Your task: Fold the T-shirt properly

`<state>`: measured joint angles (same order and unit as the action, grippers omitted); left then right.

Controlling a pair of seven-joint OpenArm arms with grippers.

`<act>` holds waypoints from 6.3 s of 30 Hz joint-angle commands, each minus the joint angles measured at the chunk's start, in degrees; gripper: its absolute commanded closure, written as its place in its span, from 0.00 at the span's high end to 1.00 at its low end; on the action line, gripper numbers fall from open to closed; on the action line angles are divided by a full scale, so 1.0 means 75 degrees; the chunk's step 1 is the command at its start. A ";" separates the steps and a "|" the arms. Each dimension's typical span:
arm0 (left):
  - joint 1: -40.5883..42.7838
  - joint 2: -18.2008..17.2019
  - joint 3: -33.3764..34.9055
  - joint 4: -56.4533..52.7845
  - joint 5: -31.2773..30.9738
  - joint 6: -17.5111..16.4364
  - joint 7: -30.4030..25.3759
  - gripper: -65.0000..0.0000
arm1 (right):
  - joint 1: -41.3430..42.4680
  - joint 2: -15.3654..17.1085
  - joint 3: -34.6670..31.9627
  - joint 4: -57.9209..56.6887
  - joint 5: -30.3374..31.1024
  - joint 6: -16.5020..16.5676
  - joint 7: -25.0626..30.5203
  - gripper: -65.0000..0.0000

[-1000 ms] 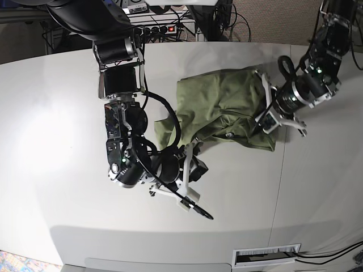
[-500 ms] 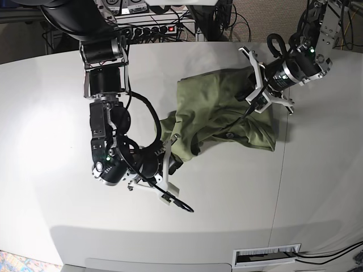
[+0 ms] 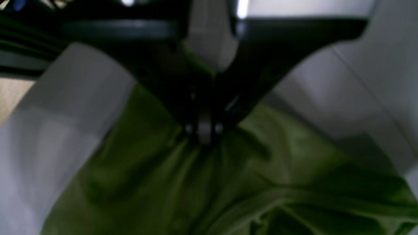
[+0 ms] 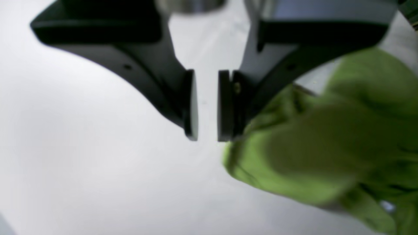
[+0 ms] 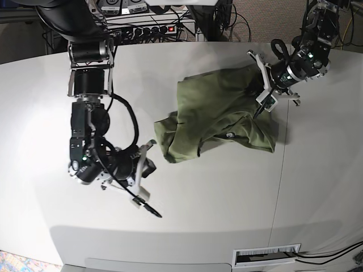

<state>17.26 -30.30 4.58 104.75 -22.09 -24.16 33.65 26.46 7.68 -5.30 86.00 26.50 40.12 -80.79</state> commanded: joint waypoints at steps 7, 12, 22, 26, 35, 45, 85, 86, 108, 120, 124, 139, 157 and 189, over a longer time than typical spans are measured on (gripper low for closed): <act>-0.0038 -0.0090 -0.0050 -0.0184 0.0230 0.0023 -0.0417 0.04 | -0.0280 0.0347 0.0128 0.0134 0.0093 -0.0016 0.0106 0.16; -0.0058 -0.0087 -0.0050 -0.0184 0.0230 0.0020 -0.0557 0.04 | -0.0615 0.0350 0.0128 0.0131 0.0026 -0.0016 0.1125 0.16; -0.0274 -0.0090 -0.0050 -0.0184 0.0230 -0.0187 -0.0647 0.04 | -0.1163 0.0347 0.0114 0.0125 -0.0154 -0.0016 0.2253 0.16; -0.0291 -0.0087 -0.0050 -0.0184 0.0198 -0.0242 -0.0752 0.04 | -0.1355 0.0344 0.0114 0.0125 -0.0283 -0.0016 0.2675 0.16; -0.0364 -0.0082 -0.0047 -0.0184 0.0195 -0.0391 -0.1075 0.04 | -0.1661 0.0175 0.0041 0.0117 -0.0294 -0.0016 0.3185 0.16; -0.0592 0.0093 -0.0047 -0.0184 0.0061 -0.0443 -0.1075 0.04 | -0.1993 -0.0495 -0.0085 0.0012 -0.1084 -0.0016 0.3620 0.16; -0.1906 0.0245 -0.0050 -0.3937 0.2005 0.0114 -0.2384 0.04 | -0.2005 -0.0828 -0.0391 -0.0315 0.0038 -0.0016 0.3841 0.16; -0.1926 0.0230 -0.0050 -0.4019 0.2008 0.0117 -0.2384 0.04 | -0.2005 -0.0831 -0.0379 -0.0315 0.0041 -0.0016 0.3835 0.16; -0.1941 -0.0029 -0.0050 -0.2684 0.1536 0.0796 -0.1609 0.15 | -0.2005 -0.0831 -0.0379 -0.0315 0.0431 -0.0016 0.3526 0.16; -0.1903 -0.0023 -0.0050 -0.0781 0.0755 0.0647 -0.0758 0.15 | -0.2005 -0.0790 -0.0379 -0.0315 0.0318 -0.0016 0.3398 0.16; -0.1903 -0.0029 -0.0052 -0.0775 0.0737 0.0647 -0.0667 0.15 | -0.2005 -0.0790 -0.0379 -0.0315 0.0321 -0.0016 0.3351 0.16; -0.0434 -0.0131 -0.1122 0.1617 -0.0143 0.0638 -0.0055 0.15 | -0.2241 -0.0632 -0.0379 0.1230 0.0350 -0.0016 0.1428 0.08; 0.2792 0.0868 -0.4497 0.2171 -0.2296 -0.0393 -0.0256 0.15 | -0.5123 0.0335 0.1040 0.3608 0.0353 -0.0016 0.1352 0.07; 0.5925 0.1571 -0.4538 0.2148 -0.2369 -0.0385 0.0003 0.15 | -1.0031 0.0332 0.3386 0.5100 0.0921 -0.0016 0.1411 0.07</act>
<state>60.84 -18.09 -29.02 120.09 -38.85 -27.03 34.50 -48.14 9.82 19.81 123.35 32.93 39.94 -70.98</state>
